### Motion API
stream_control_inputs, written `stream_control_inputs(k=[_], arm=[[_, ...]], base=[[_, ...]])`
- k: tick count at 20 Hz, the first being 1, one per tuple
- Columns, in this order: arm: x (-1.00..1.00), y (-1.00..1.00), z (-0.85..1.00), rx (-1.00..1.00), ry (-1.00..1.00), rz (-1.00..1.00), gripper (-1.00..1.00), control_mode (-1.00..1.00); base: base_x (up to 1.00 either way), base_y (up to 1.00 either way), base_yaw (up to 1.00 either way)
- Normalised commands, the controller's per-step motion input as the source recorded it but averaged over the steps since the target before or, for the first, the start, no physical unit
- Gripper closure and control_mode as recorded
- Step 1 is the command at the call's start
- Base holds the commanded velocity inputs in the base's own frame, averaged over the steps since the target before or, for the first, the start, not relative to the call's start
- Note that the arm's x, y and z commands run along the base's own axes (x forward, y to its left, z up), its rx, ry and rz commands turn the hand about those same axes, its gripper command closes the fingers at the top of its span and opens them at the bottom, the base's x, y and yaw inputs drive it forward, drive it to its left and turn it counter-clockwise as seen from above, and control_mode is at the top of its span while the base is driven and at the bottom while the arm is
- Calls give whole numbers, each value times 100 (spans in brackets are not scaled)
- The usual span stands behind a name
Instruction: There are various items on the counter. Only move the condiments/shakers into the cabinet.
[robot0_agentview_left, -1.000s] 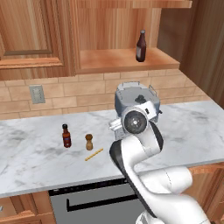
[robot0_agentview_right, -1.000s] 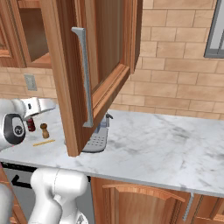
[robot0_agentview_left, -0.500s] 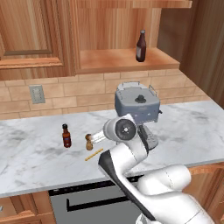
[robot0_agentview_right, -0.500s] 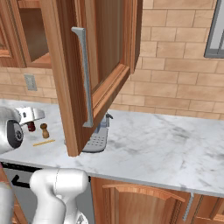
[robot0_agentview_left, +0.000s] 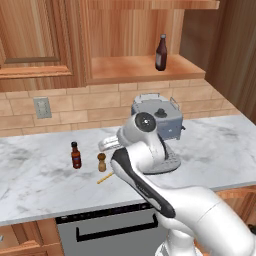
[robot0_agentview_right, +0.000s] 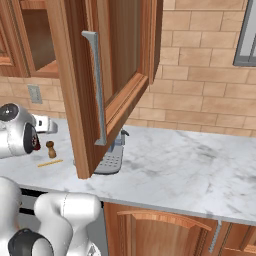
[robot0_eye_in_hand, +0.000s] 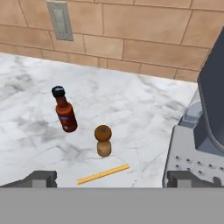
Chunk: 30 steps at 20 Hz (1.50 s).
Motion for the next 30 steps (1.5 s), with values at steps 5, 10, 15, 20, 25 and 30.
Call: stream_control_inputs(k=[5, 10, 15, 20, 25, 30], arm=[[16, 38, -30, 15, 5, -7, -100, -100], [38, 31, -35, 0, 27, -4, -100, -100], [26, 8, -5, -5, 15, 0, -100, -100], [10, -8, -10, -3, 8, 1, -100, -100], [0, -9, -29, -13, -1, 8, -100, -100], [0, -2, -53, -15, -1, 8, -100, -100]], base=[[0, 0, 0], [0, 0, 0], [0, 0, 0], [0, 0, 0], [0, 0, 0], [0, 0, 0]])
